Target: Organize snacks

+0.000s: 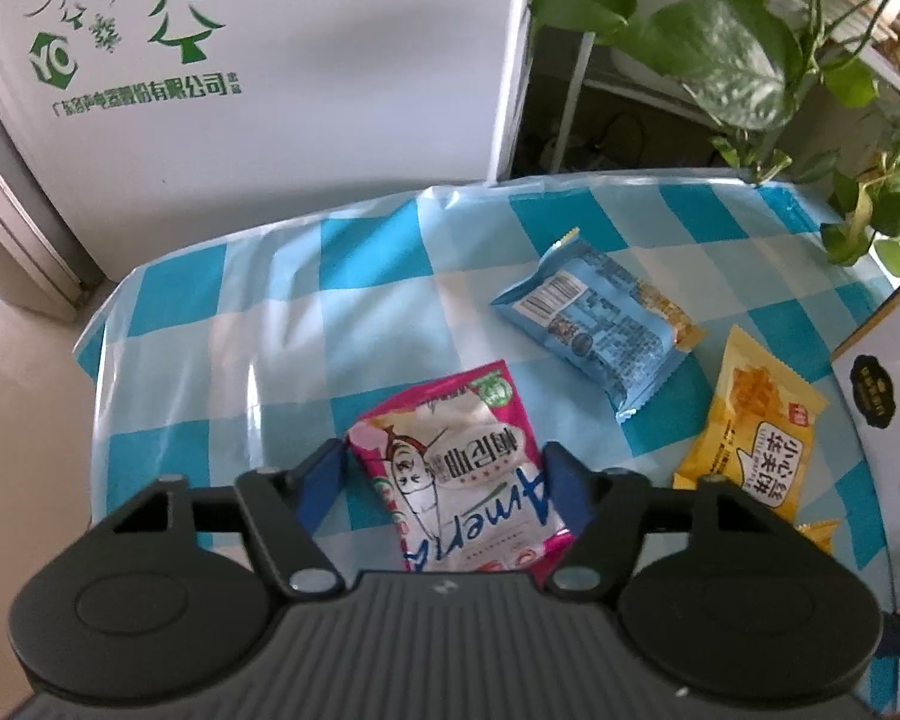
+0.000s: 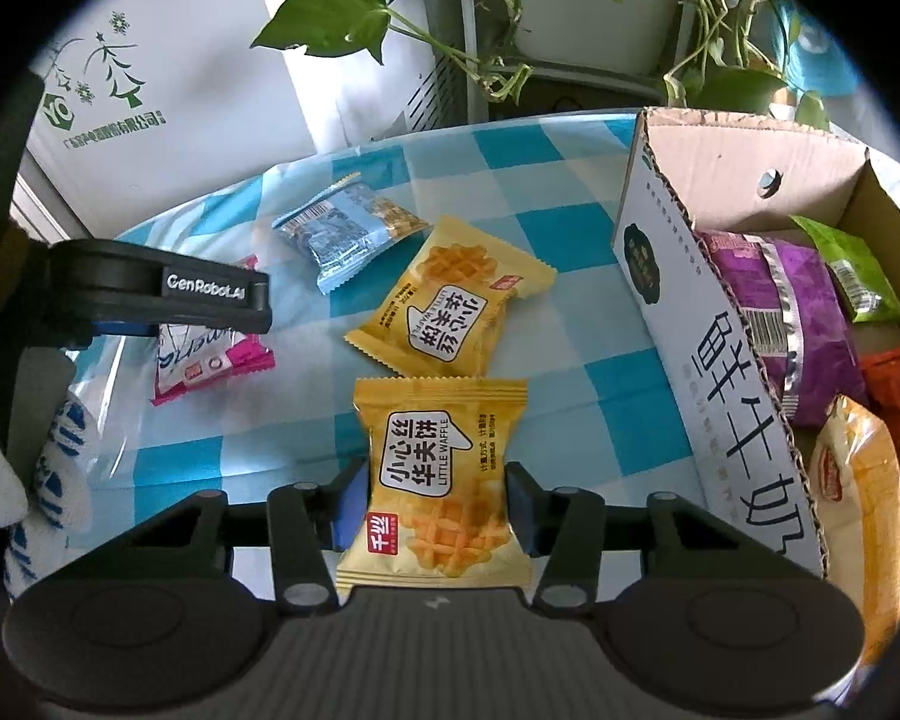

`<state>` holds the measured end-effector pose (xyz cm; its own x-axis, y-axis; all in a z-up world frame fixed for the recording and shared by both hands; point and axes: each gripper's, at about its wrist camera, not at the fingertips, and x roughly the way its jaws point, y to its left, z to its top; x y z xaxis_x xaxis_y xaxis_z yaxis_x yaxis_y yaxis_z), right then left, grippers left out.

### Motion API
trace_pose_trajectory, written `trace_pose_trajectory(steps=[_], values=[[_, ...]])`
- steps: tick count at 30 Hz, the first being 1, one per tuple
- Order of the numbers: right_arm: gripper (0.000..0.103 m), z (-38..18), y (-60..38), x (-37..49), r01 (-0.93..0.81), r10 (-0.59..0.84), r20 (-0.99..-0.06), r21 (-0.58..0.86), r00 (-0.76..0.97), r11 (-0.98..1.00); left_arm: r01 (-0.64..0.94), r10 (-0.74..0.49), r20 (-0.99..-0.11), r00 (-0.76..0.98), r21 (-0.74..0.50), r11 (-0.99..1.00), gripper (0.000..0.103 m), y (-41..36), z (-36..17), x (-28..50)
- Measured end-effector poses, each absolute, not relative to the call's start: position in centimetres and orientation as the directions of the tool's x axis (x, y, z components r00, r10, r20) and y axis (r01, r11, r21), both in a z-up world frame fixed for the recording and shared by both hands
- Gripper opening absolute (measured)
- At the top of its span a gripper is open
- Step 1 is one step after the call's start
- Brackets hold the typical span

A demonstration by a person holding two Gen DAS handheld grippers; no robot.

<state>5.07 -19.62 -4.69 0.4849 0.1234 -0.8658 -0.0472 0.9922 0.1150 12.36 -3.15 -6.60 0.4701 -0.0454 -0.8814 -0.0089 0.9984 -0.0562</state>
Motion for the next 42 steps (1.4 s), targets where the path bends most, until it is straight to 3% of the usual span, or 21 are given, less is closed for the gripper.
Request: trace_pose_trajectory(steps=[11,14,16,17,19,42], values=[[0.054,-4.2,-19.7,5.1,-0.053,0.137,-0.861,0.128,0.489,0.990,-0.004,-0.093,-0.876,0.473,-0.108,0.994,0.052,-1.5,-6.5,11.8],[0.054,-4.3,-19.6,5.1,-0.055,0.139,-0.862,0.129,0.487,0.990,0.053,-0.078,-0.877,0.474,-0.060,0.997,0.066,-2.6,-6.7,11.8],[0.054,-4.3,-19.5,5.1,-0.056,0.141,-0.864,0.130,0.483,0.990,0.073,-0.048,-0.870,0.490,-0.015,0.997,0.068,-3.5,-6.9,11.5],[0.054,-4.4,-19.5,5.2,-0.058,0.141,-0.865,0.129,0.481,0.990,0.070,-0.051,-0.868,0.493,-0.019,0.997,0.065,-3.6,-6.9,11.5],[0.054,-4.5,-19.5,5.2,-0.059,0.143,-0.867,0.131,0.478,0.990,0.064,-0.067,-0.864,0.498,-0.040,0.997,0.050,-3.4,-6.7,11.6],[0.054,0.4,-20.4,4.7,-0.117,0.203,-0.776,0.166,0.597,0.979,0.031,-0.110,-0.756,0.646,-0.117,0.993,0.050,-2.3,-1.1,8.5]])
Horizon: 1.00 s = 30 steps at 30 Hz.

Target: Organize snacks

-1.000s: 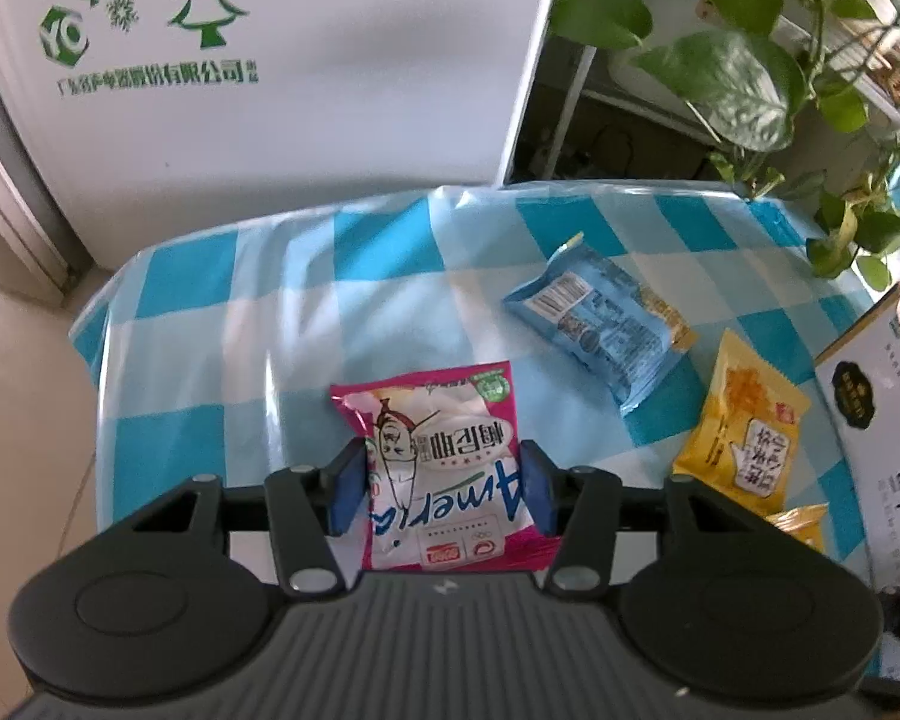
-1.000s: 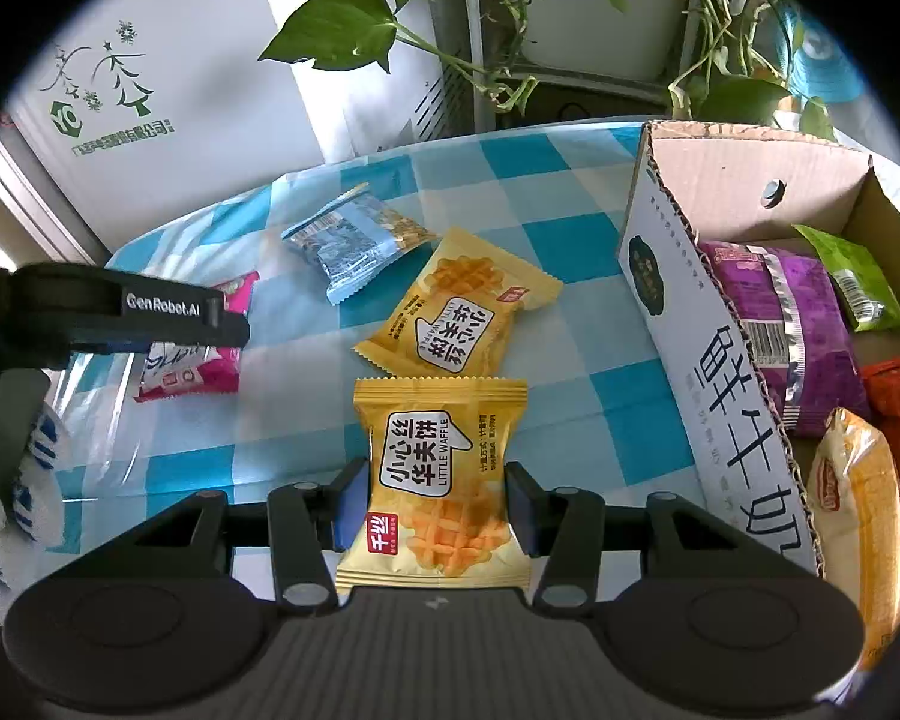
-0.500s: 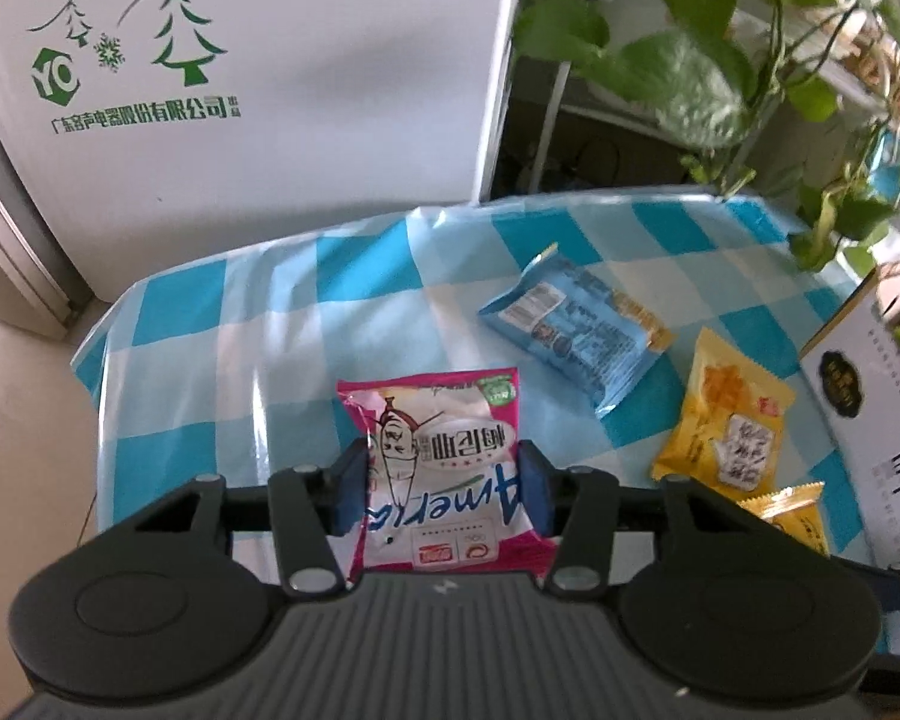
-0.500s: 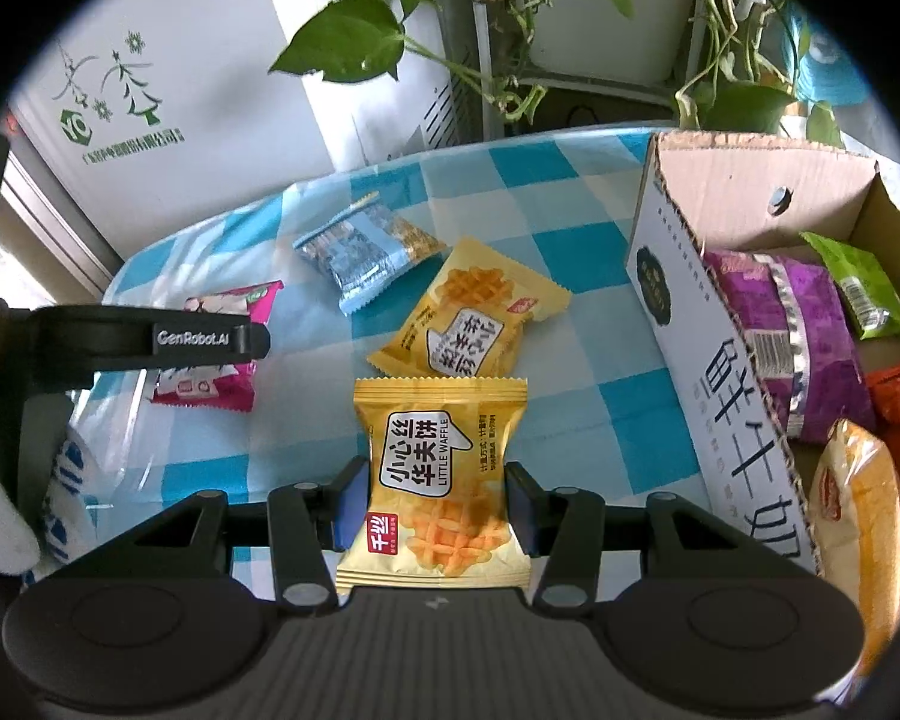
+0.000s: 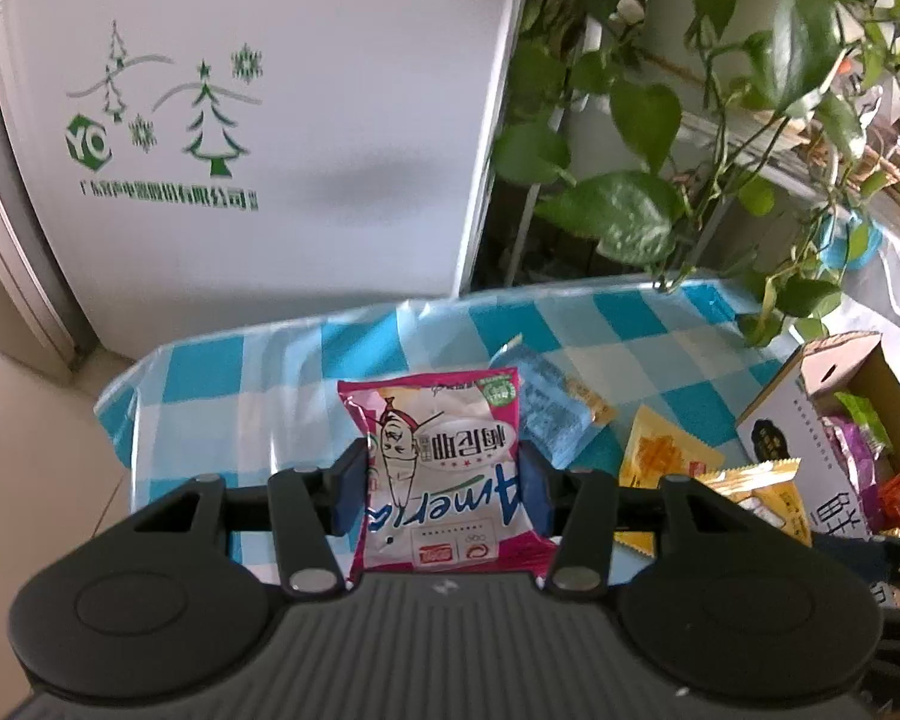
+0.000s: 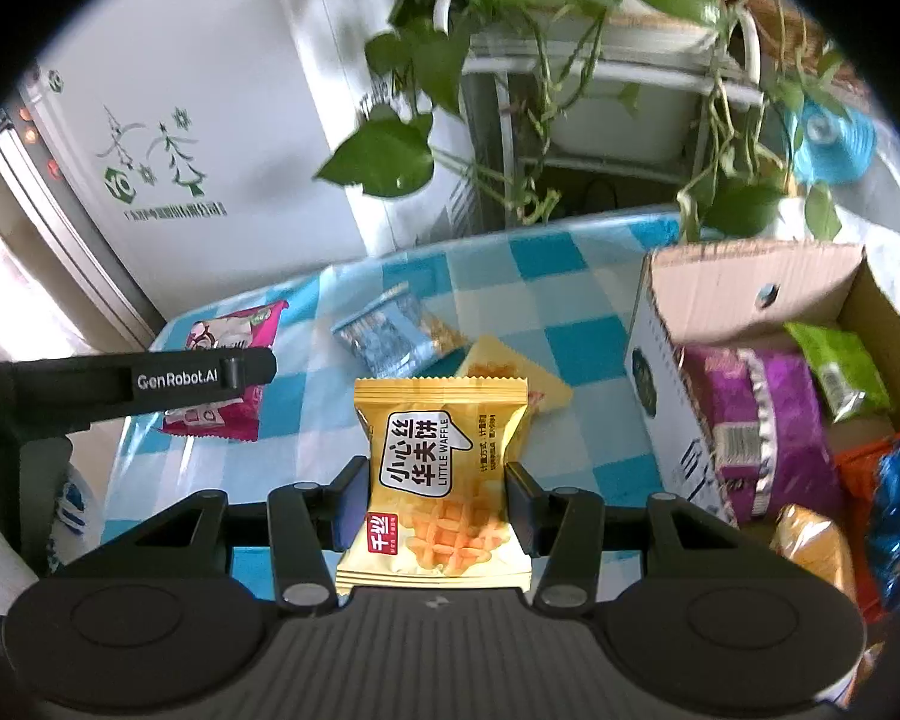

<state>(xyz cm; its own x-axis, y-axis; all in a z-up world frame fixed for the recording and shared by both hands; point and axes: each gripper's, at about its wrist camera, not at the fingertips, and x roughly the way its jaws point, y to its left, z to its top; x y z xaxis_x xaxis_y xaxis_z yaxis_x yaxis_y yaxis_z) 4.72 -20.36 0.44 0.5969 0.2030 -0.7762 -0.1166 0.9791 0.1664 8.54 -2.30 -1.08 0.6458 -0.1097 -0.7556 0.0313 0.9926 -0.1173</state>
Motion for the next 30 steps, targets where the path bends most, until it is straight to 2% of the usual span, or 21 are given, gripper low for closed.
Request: trace_pose_trajectory(steps=[16,30], values=[[0.054,5.8,-24.9,4.3,-0.106,0.203,-0.679,0.183,0.705,0.977,0.092,-0.146,-0.676,0.722,-0.114,0.989,0.050,-4.6,1.7,7.4],[0.054,8.2,-30.5,3.1,-0.057,0.168,-0.644,0.189,0.747,0.980,0.266,-0.292,-0.648,0.703,-0.142,0.954,0.050,-9.4,3.4,5.7]])
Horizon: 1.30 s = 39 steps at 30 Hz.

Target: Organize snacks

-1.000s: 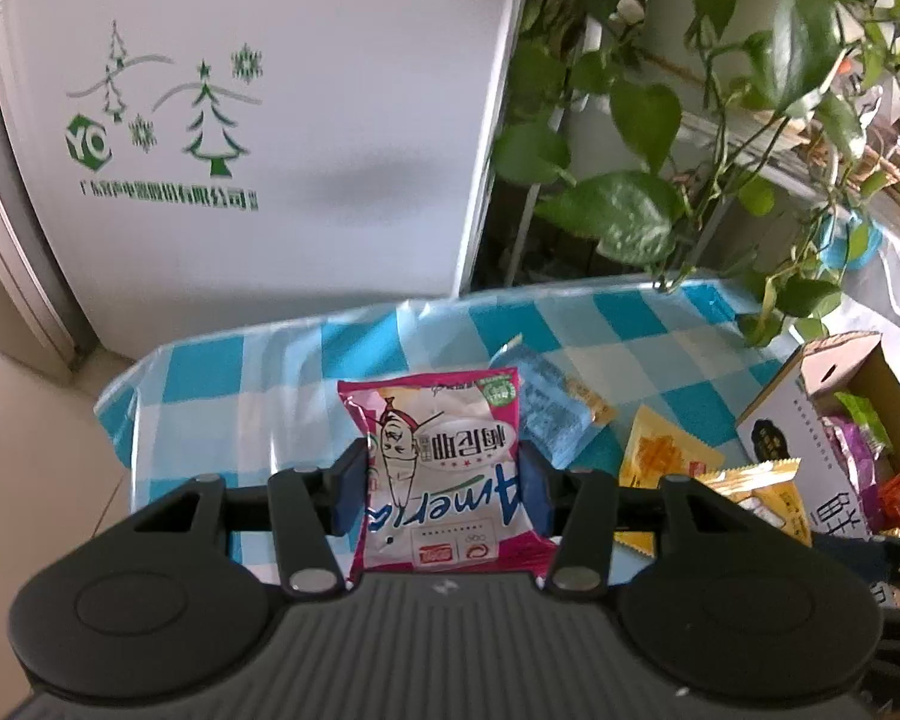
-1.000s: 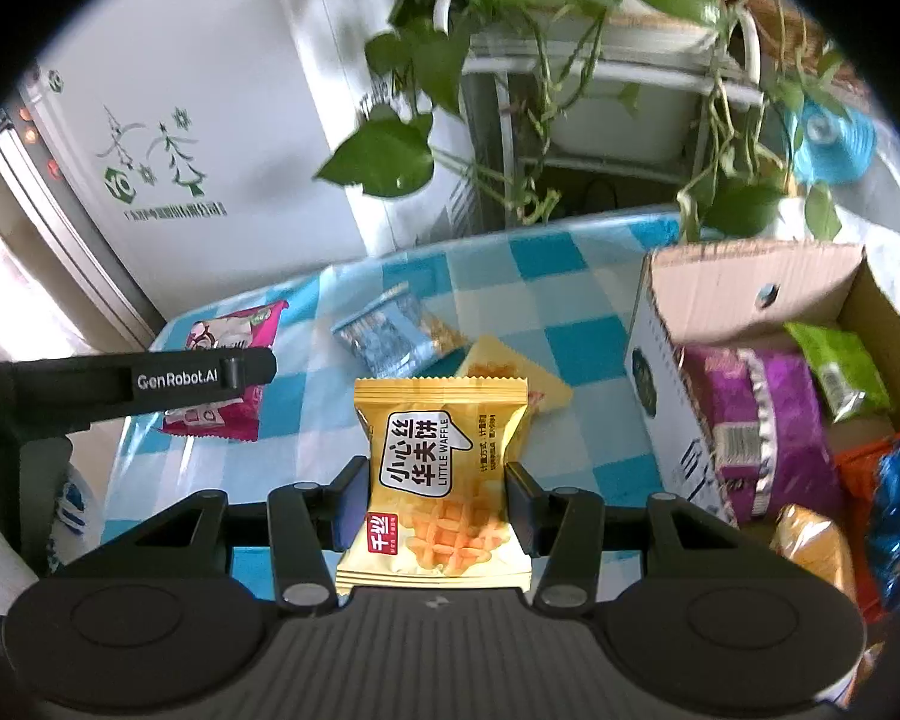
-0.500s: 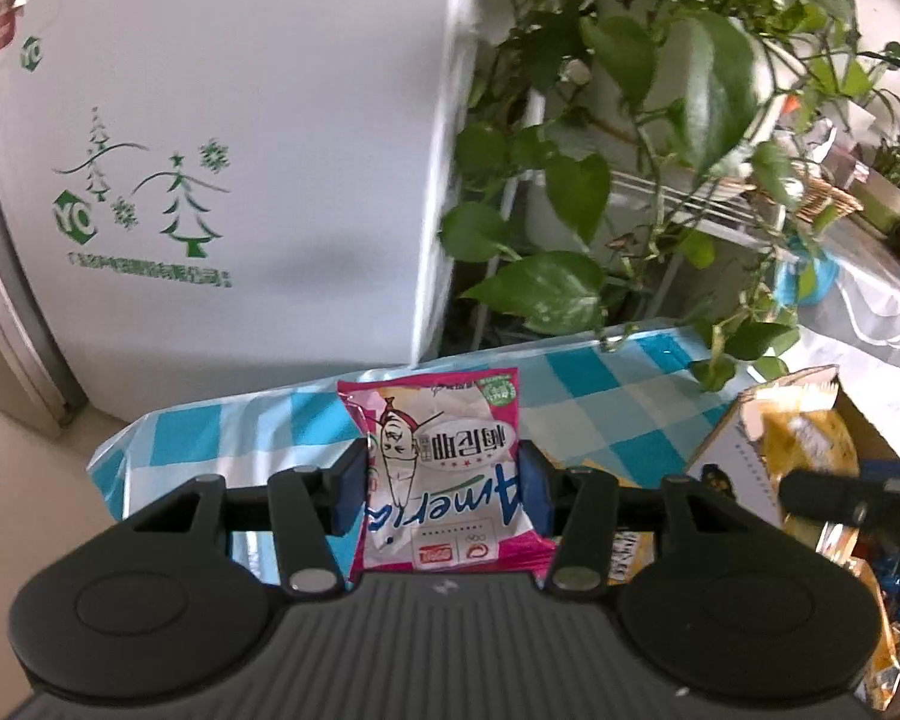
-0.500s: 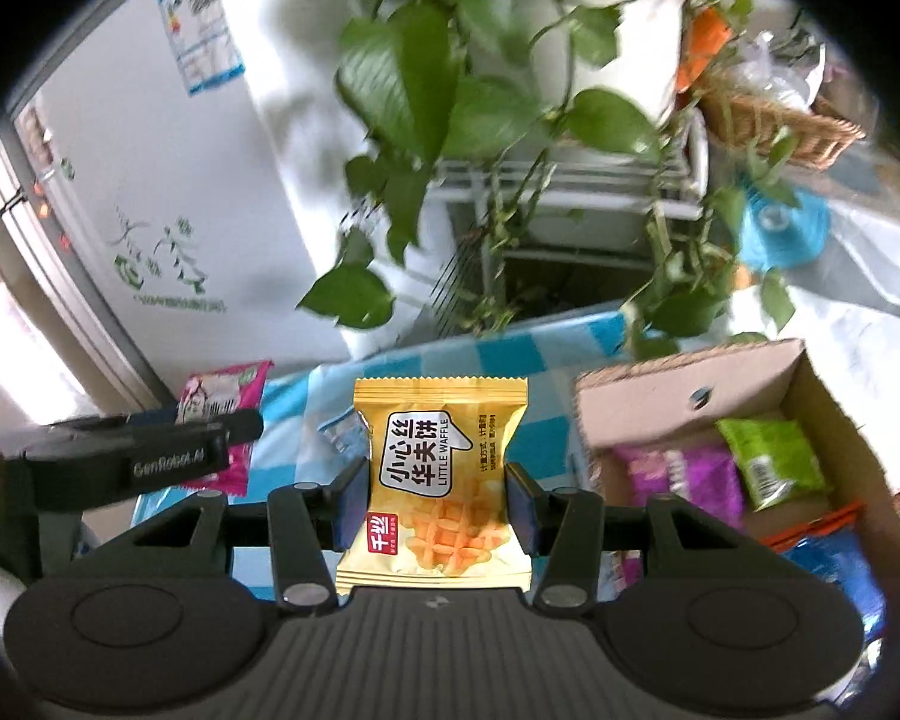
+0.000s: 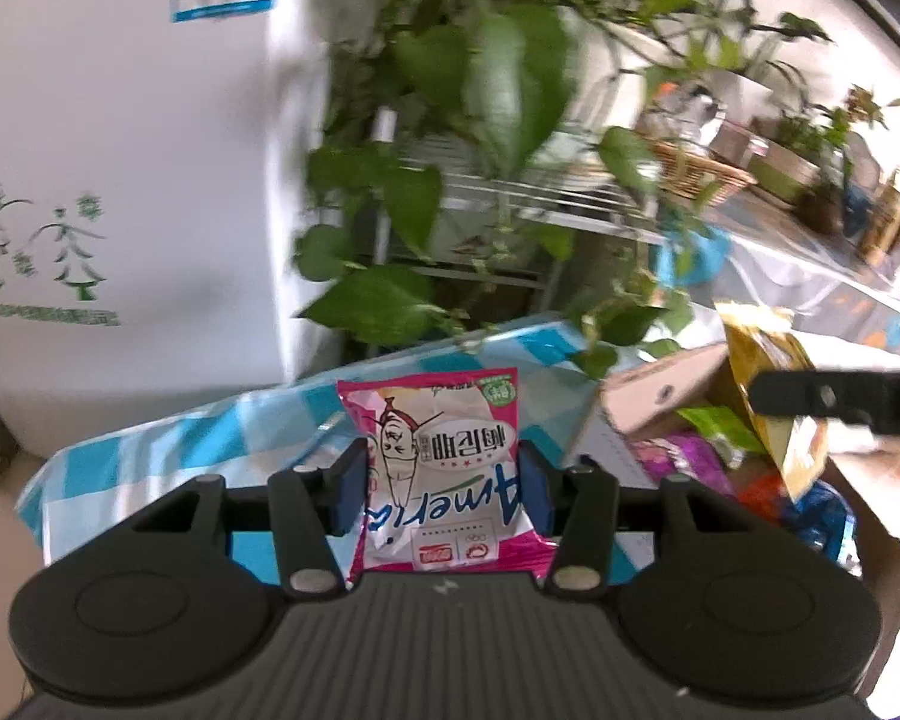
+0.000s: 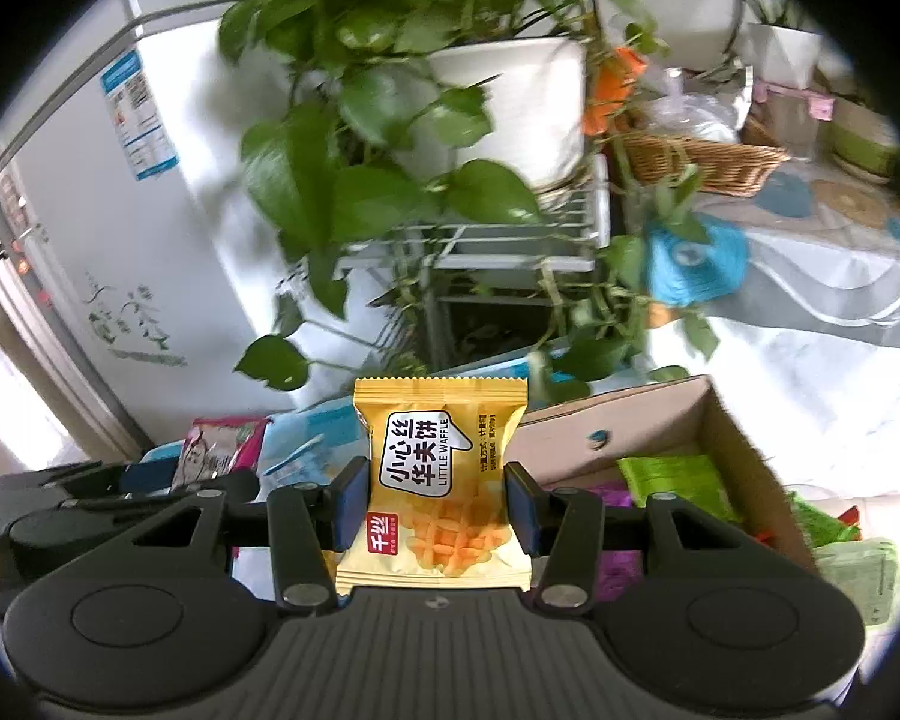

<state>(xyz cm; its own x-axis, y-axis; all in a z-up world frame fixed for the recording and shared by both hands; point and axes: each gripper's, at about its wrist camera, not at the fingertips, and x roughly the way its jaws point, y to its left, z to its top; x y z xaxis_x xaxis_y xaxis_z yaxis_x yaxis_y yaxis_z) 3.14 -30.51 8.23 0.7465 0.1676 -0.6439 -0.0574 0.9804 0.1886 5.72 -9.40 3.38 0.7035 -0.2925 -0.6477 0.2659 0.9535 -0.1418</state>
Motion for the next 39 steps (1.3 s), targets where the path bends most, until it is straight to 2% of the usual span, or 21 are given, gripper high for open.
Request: trace_pose_trajectory(steps=[16,35,37,39], values=[[0.055,8.9,-39.0,2.1,0.115,0.064,-0.624,0.242,0.779,0.963,0.451,-0.467,-0.610,0.640,-0.195,0.871,0.050,-16.7,4.2,3.1],[0.055,7.6,-41.9,2.5,0.242,0.016,-0.649,0.306,0.760,0.921,0.466,-0.561,-0.606,0.564,-0.327,0.822,0.051,-24.0,2.1,4.4],[0.055,7.5,-42.1,2.6,0.255,0.007,-0.650,0.308,0.760,0.917,0.467,-0.569,-0.603,0.559,-0.339,0.817,0.056,-24.3,2.0,4.6],[0.058,7.5,-42.2,2.6,0.271,-0.003,-0.649,0.314,0.761,0.910,0.464,-0.580,-0.599,0.552,-0.358,0.810,0.069,-24.4,2.0,4.7]])
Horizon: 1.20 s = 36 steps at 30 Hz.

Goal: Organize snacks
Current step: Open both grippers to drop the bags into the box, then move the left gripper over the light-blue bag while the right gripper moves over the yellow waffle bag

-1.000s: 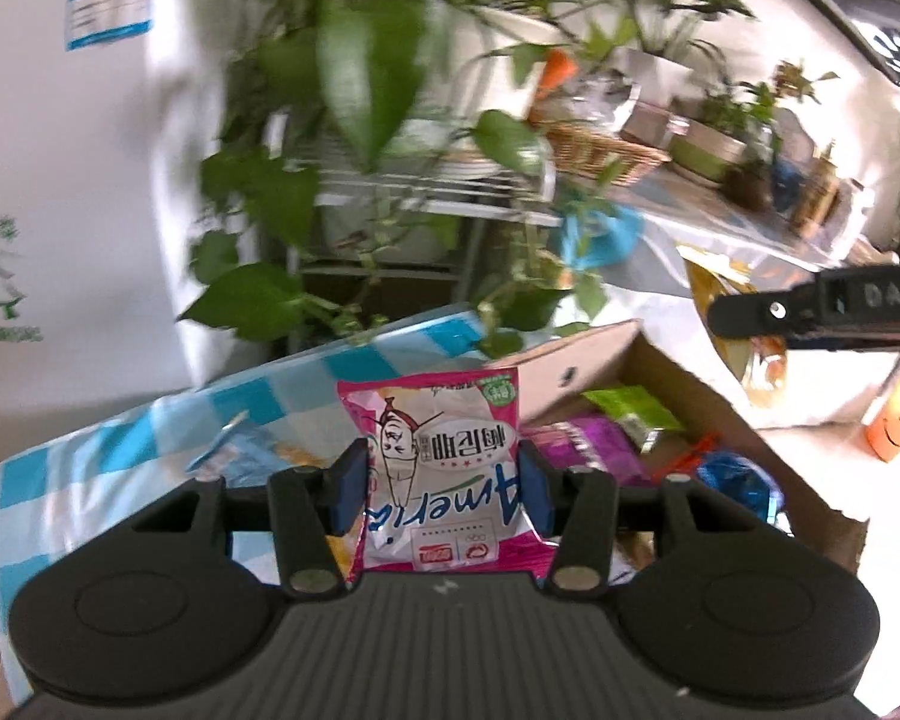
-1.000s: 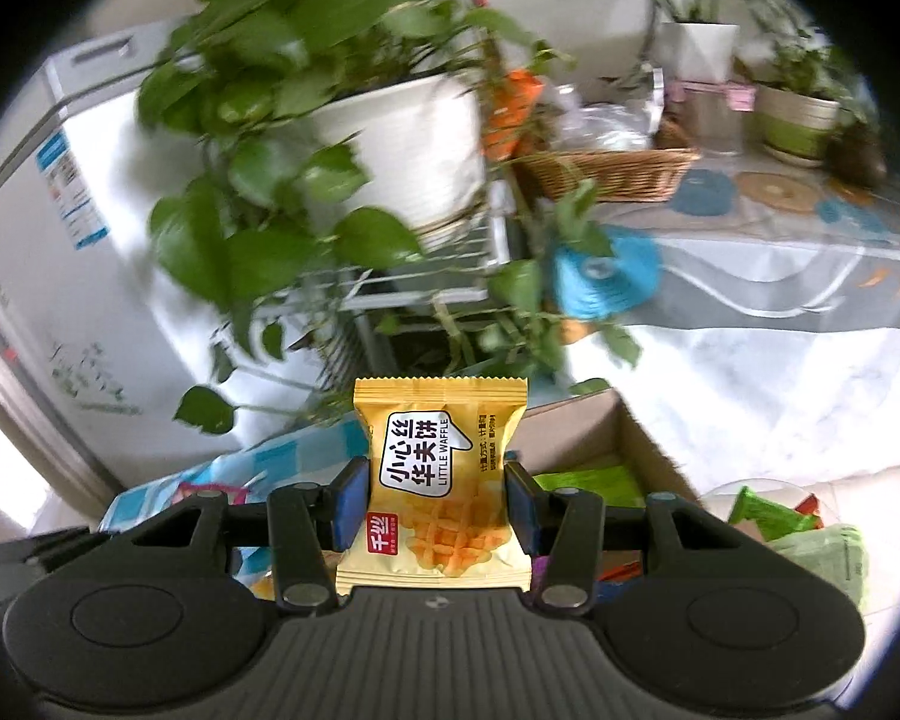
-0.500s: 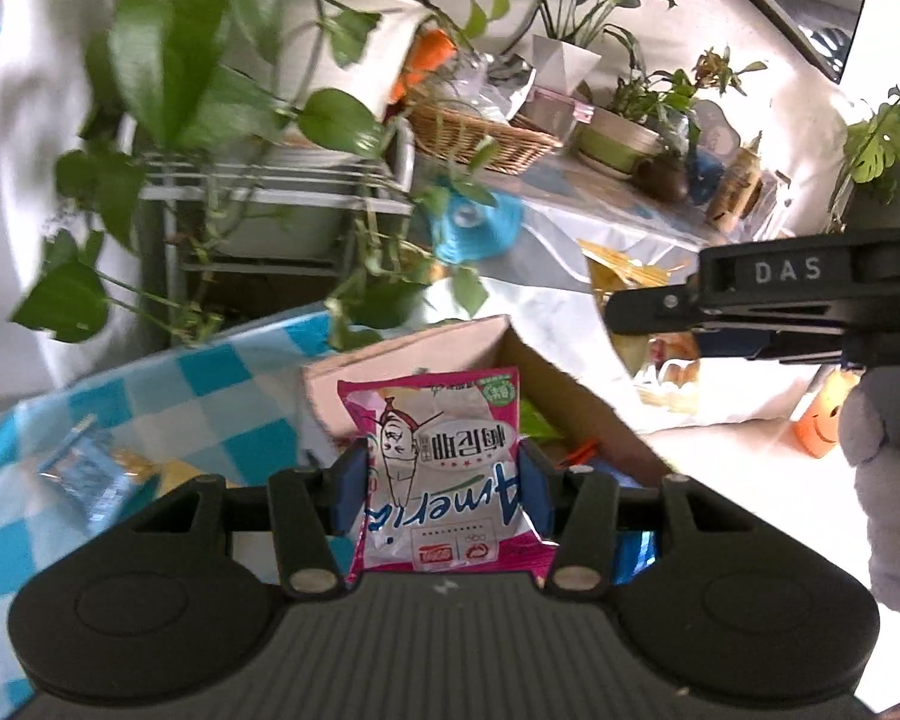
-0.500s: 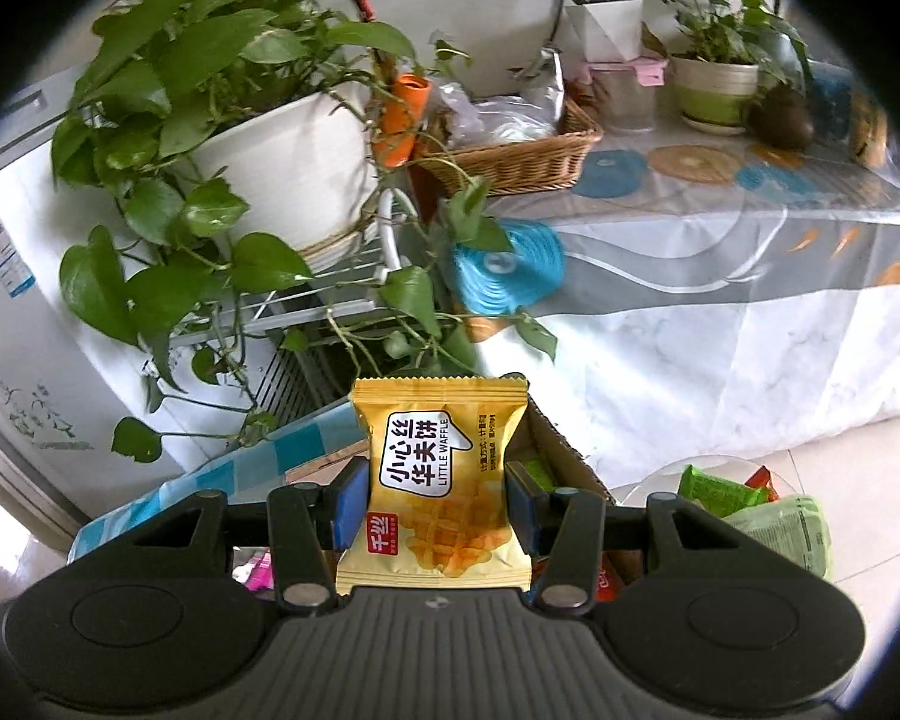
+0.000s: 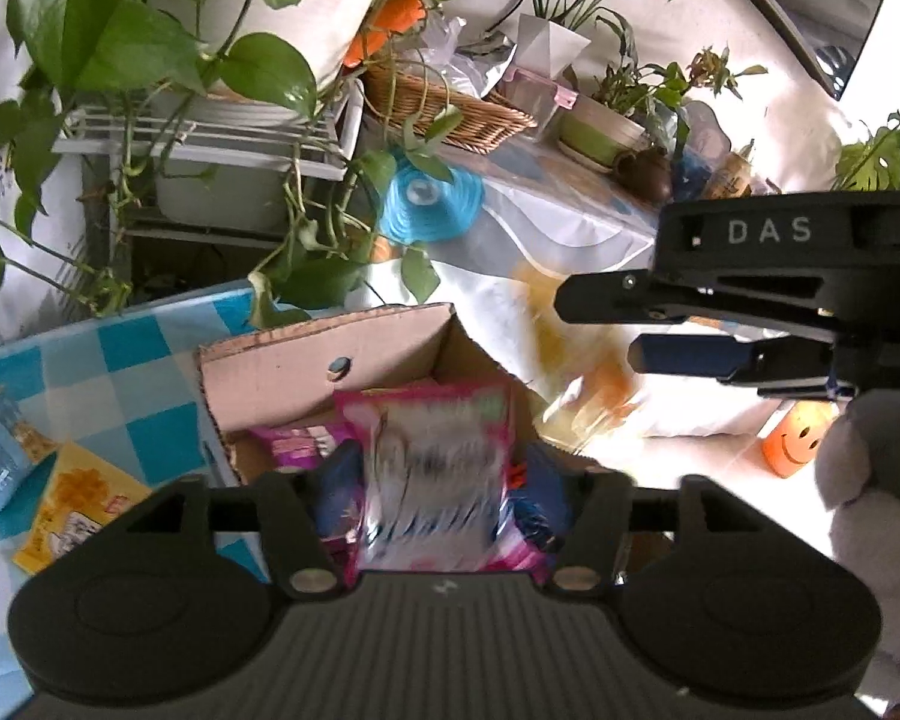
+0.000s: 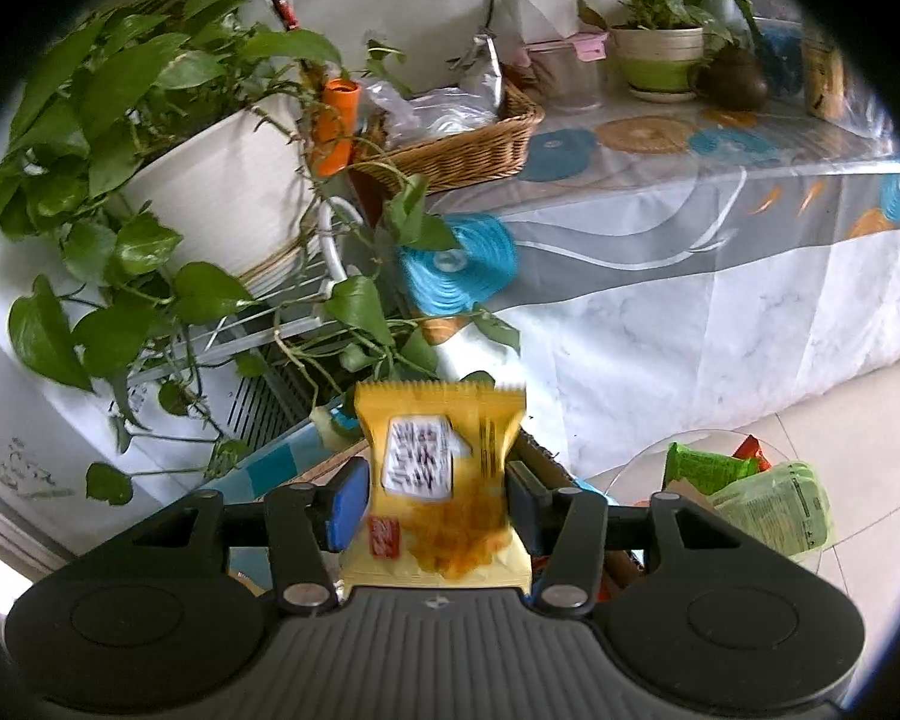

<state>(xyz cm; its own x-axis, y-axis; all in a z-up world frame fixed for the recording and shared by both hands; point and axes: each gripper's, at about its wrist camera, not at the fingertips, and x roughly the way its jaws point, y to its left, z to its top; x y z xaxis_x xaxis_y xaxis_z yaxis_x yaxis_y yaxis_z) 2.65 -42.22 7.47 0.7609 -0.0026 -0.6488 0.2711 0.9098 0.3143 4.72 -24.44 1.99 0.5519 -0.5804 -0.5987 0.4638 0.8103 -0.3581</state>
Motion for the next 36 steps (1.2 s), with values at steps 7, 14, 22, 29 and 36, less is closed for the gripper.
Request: trace_pose_trajectory(steps=[7,14,22,29,36], values=[[0.068,7.6,-42.6,2.6,0.286,-0.003,-0.637,0.342,0.771,0.895,0.483,-0.576,-0.587,0.569,-0.329,0.811,0.077,-23.6,2.7,4.6],[0.071,7.6,-42.0,2.8,0.271,0.013,-0.636,0.348,0.772,0.898,0.460,-0.544,-0.600,0.587,-0.306,0.834,0.078,-21.6,3.2,5.0],[0.073,7.4,-40.9,3.4,0.239,0.040,-0.643,0.341,0.765,0.909,0.407,-0.500,-0.628,0.596,-0.301,0.862,0.080,-17.9,3.2,6.2],[0.077,7.3,-39.4,3.9,0.191,0.072,-0.645,0.328,0.761,0.925,0.317,-0.418,-0.661,0.624,-0.275,0.908,0.082,-13.3,2.8,7.8],[0.078,7.2,-37.7,4.4,0.147,0.097,-0.648,0.311,0.755,0.939,0.218,-0.339,-0.677,0.653,-0.261,0.941,0.082,-9.5,2.3,9.7]])
